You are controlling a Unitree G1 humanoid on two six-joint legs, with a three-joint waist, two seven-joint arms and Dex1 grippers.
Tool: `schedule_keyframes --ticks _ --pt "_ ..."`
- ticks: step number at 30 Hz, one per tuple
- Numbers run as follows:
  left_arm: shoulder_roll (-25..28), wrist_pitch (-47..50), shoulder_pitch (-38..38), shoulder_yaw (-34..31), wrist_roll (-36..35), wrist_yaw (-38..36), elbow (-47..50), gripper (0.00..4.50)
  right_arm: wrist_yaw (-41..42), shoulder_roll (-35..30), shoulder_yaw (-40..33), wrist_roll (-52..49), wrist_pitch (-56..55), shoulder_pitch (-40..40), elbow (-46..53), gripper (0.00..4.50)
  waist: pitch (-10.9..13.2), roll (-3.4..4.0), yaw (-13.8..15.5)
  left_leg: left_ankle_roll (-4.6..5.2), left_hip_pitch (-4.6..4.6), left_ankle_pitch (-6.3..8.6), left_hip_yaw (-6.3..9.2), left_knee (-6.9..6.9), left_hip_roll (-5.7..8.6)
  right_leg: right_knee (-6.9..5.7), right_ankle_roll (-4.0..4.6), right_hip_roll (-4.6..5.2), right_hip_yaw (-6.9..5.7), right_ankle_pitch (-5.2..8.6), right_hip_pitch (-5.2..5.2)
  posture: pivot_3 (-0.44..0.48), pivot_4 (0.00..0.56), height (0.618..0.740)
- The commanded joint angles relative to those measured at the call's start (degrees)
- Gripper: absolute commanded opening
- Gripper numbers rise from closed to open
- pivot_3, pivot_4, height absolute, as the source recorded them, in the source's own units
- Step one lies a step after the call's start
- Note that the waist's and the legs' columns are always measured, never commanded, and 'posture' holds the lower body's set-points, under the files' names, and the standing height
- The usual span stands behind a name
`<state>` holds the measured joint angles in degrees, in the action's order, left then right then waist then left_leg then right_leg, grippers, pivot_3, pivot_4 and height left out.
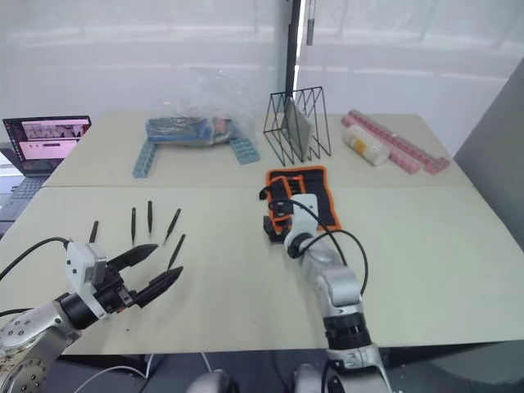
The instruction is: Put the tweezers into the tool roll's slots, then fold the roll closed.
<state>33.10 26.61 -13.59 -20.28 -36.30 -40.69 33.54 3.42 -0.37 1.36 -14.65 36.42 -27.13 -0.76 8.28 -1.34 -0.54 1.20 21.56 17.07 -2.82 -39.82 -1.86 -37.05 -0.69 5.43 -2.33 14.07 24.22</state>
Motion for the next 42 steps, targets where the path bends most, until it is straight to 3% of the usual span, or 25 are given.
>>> schedule_keyframes --ticks 1,9,22,36,39,42 --pt "0.6 0.5 0.8 -0.2 -1.4 1.0 2.4 4.50 -0.3 1.1 -1.7 -0.5 -1.6 -1.0 0.2 4.46 0.0 0.01 -0.1 0.00 0.03 0.00 0.00 0.00 -0.02 0.01 0.00 0.00 0.00 0.00 0.02 0.000 0.150 0.725" --pt "1.0 0.8 0.5 -0.4 -2.1 1.7 2.8 4.50 -2.4 2.6 -6.6 -1.0 -1.8 -2.0 0.9 4.46 0.0 0.03 -0.2 0.00 0.06 0.00 0.00 0.01 -0.06 0.02 0.00 0.01 0.01 0.00 0.05 0.000 0.150 0.725" --pt "1.2 0.5 0.5 -0.3 -2.2 1.6 2.1 4.50 -0.4 5.0 -2.9 -0.5 -1.5 -1.2 -0.5 4.46 0.0 0.05 -0.3 0.00 0.07 0.00 0.00 0.05 -0.08 0.02 0.00 -0.01 0.03 0.00 0.09 0.000 0.150 0.725" --pt "0.9 0.1 0.0 0.0 -2.2 1.7 1.9 4.50 -1.6 5.2 -5.0 0.2 -4.9 -3.1 -3.8 4.46 0.0 0.07 -0.3 0.00 0.09 0.00 0.01 0.04 -0.07 0.05 0.00 0.00 0.03 0.00 0.08 0.000 0.150 0.725" --pt "0.8 -0.1 -0.1 0.1 -2.1 1.6 1.8 4.50 -2.0 5.5 -5.7 0.0 -5.7 -3.6 -4.4 3.71 0.0 0.07 -0.3 0.00 0.09 0.00 0.01 0.04 -0.07 0.05 0.00 0.00 0.03 0.00 0.08 0.000 0.150 0.725" --pt "0.8 -0.4 -0.1 0.2 -2.0 1.4 1.7 4.50 -1.9 5.8 -5.9 -0.3 -6.3 -3.9 -4.6 2.61 0.0 0.07 -0.3 0.00 0.10 0.00 0.01 0.04 -0.07 0.06 0.00 0.00 0.03 0.00 0.08 0.000 0.150 0.725"
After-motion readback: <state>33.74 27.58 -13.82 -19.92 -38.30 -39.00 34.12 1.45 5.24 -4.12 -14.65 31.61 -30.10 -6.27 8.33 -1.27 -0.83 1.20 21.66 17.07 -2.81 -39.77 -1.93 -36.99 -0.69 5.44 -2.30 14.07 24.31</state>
